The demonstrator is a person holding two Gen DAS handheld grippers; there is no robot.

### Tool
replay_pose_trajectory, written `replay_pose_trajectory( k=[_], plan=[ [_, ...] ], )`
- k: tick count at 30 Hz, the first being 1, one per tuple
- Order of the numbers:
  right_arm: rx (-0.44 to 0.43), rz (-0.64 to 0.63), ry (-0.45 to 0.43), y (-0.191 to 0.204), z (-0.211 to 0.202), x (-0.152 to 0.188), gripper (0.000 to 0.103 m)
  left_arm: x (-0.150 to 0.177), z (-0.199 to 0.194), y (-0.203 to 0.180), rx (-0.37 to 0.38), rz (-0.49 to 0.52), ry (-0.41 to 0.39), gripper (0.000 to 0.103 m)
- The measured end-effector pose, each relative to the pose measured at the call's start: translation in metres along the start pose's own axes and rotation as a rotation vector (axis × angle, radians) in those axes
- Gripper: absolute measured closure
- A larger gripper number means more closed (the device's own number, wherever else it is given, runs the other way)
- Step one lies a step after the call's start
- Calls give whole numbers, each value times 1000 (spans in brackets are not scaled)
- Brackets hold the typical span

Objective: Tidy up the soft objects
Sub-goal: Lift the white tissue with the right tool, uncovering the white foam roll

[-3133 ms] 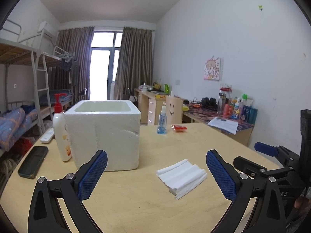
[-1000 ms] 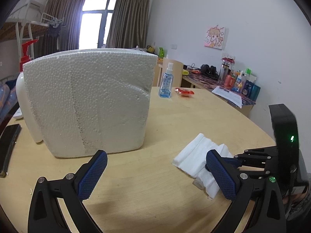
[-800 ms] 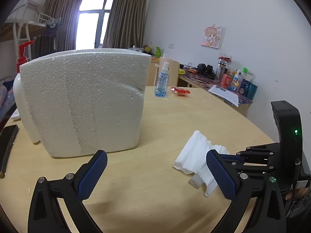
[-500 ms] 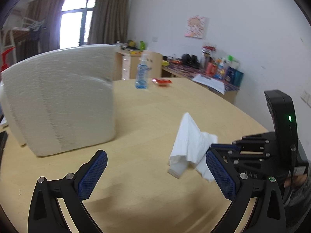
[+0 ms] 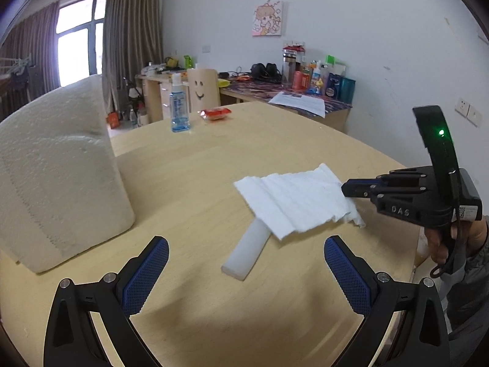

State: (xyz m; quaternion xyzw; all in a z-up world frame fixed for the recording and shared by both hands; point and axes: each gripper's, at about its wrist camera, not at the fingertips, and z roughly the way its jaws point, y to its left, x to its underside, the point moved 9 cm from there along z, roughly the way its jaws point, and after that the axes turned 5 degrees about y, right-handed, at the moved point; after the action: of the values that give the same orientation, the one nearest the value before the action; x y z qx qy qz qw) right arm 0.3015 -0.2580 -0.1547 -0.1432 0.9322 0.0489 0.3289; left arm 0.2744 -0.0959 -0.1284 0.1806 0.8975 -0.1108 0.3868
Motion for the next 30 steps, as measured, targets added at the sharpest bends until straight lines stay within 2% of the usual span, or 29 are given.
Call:
replay_pose_trajectory(
  k=[3,6,8,10,12,19,26,30],
  plan=[
    [40,14,-13,-10,-2,1,93,-3,7,-8,21,23,21,1],
    [47,30,-28,-10,-7,3,90,-7,15,-11,8,60,38,1],
    [48,46,-56,-10,-12,1,69,-8,20,-11,5,69,49,1],
    [45,52,-95,-10,-22,-1,42,-7,25,-11,11,69,61,1],
    [27,46,-116,-7,-28,-4,35,-8,30,-10,12,71,73,1],
    [-39,10,-73,20,-11,-11,34,-9,35,-8,13,87,71,1],
    [-37,1,17,24,17,-10,34,-4,37,-10,67,91,102,1],
    [-53,4,55,25,23,-5,34,-3,36,-12,61,102,101,1]
  ],
)
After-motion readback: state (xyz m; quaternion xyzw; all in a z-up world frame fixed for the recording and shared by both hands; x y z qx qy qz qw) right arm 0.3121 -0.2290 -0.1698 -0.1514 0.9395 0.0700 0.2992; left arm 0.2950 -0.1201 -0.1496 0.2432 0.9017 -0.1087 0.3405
